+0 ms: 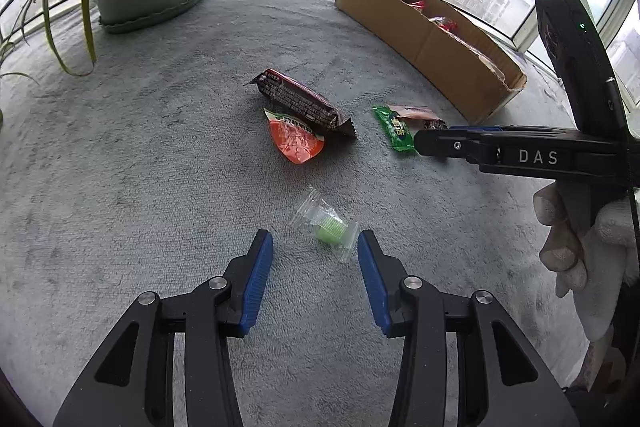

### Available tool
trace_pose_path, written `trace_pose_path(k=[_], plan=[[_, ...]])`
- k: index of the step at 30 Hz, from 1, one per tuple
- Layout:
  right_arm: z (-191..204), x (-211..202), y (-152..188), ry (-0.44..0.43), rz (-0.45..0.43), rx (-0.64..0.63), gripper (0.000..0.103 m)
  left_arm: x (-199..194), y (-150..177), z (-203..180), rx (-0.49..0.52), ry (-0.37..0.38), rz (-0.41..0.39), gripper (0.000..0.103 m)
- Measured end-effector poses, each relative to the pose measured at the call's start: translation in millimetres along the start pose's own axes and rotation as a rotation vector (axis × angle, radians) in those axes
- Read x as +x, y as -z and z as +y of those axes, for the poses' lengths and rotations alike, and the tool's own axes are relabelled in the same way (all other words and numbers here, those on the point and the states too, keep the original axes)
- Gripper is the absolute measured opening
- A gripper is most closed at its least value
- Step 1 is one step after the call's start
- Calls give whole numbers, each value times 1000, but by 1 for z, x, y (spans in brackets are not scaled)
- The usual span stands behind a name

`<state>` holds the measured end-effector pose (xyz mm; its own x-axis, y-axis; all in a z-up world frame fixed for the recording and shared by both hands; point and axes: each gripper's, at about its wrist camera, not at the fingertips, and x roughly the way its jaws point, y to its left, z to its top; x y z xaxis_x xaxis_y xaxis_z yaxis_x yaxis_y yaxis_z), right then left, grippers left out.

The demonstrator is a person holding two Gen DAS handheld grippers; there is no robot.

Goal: Organize snacks
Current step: 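Grasp clear green candy bag with left gripper while right grasps dark wrapped sweet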

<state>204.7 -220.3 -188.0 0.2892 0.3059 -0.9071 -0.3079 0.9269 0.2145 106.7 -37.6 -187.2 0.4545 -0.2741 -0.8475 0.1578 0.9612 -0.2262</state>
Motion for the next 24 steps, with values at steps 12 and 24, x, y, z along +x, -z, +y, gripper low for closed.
trace_pose_path(k=[12,24], plan=[[9,1,-1,110,1,-103,39,6,-6,-5,-3,-29,-17,43],[1,-4,2,84,-3,-89,26,5,2,-10,86,-84,-51,27]])
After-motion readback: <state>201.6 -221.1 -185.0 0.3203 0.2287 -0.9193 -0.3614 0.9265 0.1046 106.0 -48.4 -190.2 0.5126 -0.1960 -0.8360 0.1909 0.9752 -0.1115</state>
